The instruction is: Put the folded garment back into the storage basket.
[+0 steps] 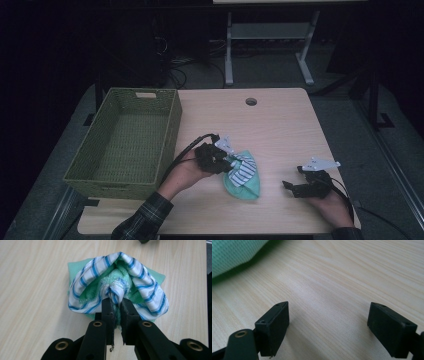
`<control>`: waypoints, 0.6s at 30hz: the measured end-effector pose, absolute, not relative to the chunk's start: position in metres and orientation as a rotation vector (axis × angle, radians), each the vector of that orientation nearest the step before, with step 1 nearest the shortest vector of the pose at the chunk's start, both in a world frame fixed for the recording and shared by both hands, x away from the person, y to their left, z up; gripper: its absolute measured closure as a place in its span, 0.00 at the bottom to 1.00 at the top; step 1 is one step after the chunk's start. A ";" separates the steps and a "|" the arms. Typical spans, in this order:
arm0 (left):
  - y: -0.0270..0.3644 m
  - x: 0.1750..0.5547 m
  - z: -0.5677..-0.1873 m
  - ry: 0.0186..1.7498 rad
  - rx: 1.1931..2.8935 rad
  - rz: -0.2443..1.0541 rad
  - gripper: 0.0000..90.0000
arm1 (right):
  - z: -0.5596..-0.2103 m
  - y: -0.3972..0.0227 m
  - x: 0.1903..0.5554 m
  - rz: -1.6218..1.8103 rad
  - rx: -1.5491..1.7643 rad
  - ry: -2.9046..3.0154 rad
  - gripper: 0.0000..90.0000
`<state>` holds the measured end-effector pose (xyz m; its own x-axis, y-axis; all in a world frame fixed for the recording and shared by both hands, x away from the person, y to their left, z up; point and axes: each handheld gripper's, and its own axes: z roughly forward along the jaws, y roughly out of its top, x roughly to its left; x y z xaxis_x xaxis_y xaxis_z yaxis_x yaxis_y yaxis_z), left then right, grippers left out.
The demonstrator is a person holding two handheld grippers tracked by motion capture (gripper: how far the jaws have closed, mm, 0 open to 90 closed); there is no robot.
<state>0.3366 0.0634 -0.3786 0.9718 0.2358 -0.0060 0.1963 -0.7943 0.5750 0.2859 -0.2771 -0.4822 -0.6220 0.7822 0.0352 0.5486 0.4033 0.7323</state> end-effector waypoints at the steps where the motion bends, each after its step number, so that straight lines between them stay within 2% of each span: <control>1: 0.064 0.337 -0.376 0.302 2.513 0.086 0.92 | -0.482 -0.277 0.286 1.049 1.156 2.351 0.19; 18: 0.099 0.349 -0.320 0.344 2.438 0.138 0.92 | -0.482 -0.277 0.286 1.047 1.159 2.349 0.19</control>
